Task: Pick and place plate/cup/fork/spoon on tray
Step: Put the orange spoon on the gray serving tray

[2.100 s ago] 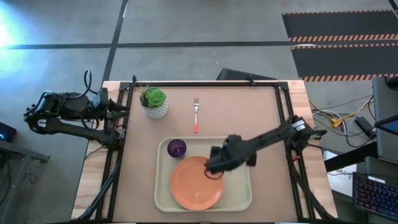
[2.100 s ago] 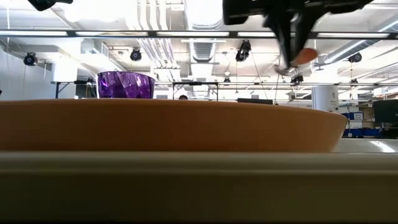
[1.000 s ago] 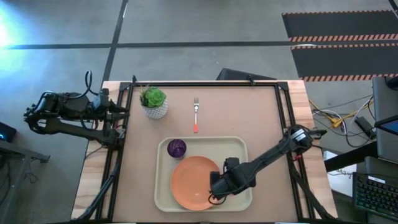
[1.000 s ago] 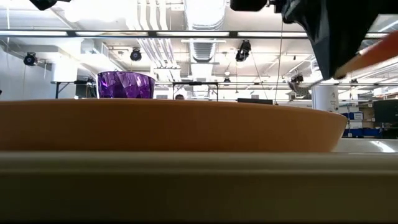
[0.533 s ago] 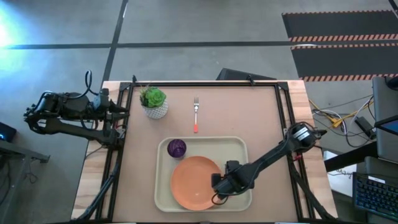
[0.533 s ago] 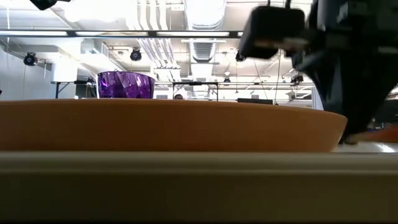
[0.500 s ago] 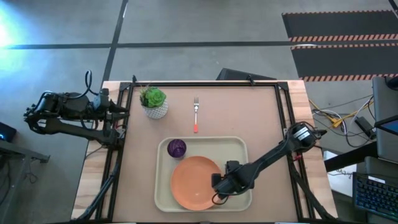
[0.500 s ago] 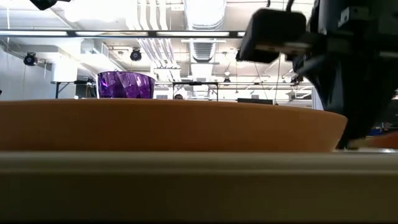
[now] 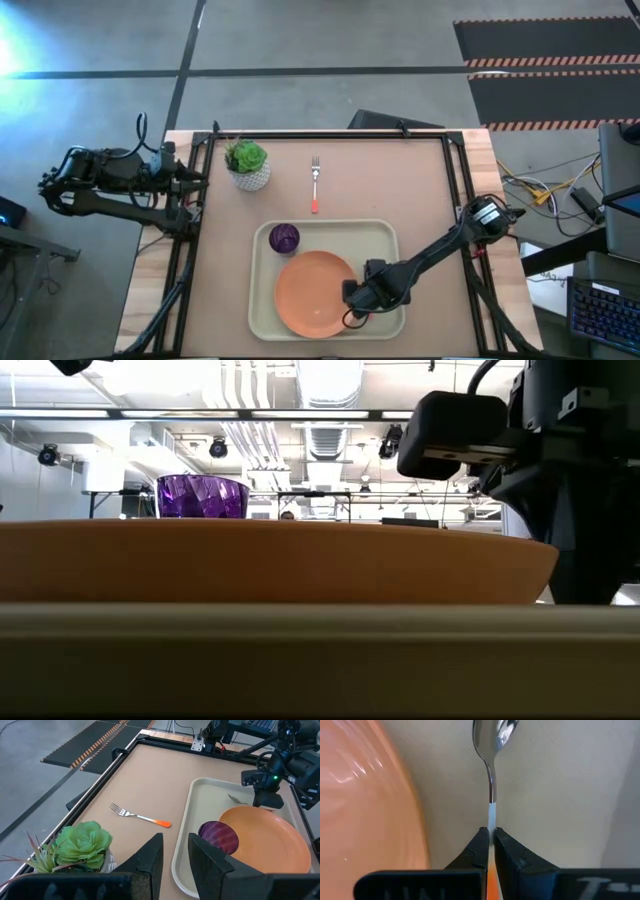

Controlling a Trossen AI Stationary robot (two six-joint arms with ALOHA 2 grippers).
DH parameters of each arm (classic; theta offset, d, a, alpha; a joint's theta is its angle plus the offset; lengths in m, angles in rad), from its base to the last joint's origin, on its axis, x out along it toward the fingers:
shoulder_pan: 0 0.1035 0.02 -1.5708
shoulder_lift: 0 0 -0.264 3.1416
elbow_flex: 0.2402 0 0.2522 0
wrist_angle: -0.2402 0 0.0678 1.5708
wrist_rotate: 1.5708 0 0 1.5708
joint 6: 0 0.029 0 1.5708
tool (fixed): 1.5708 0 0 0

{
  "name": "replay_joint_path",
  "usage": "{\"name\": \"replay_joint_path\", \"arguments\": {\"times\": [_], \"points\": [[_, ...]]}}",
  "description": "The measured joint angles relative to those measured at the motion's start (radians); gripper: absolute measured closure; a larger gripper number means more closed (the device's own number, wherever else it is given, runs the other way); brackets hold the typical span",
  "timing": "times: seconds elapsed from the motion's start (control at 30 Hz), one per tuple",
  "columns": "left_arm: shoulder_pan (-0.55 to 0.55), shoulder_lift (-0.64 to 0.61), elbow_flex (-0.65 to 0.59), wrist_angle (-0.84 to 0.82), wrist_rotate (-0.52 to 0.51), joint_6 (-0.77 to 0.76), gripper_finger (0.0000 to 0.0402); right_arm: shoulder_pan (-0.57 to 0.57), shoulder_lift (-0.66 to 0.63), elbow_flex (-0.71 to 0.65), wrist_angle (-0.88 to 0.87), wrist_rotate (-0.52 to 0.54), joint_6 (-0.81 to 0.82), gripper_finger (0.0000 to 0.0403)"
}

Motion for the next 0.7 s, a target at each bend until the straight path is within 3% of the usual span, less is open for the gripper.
{"name": "replay_joint_path", "arguments": {"times": [0.7], "points": [[0.000, 0.000, 0.000, 0.005, -0.001, 0.000, 0.0329, 0.000, 0.000, 0.004, -0.001, -0.016, -0.011, 0.0375]]}}
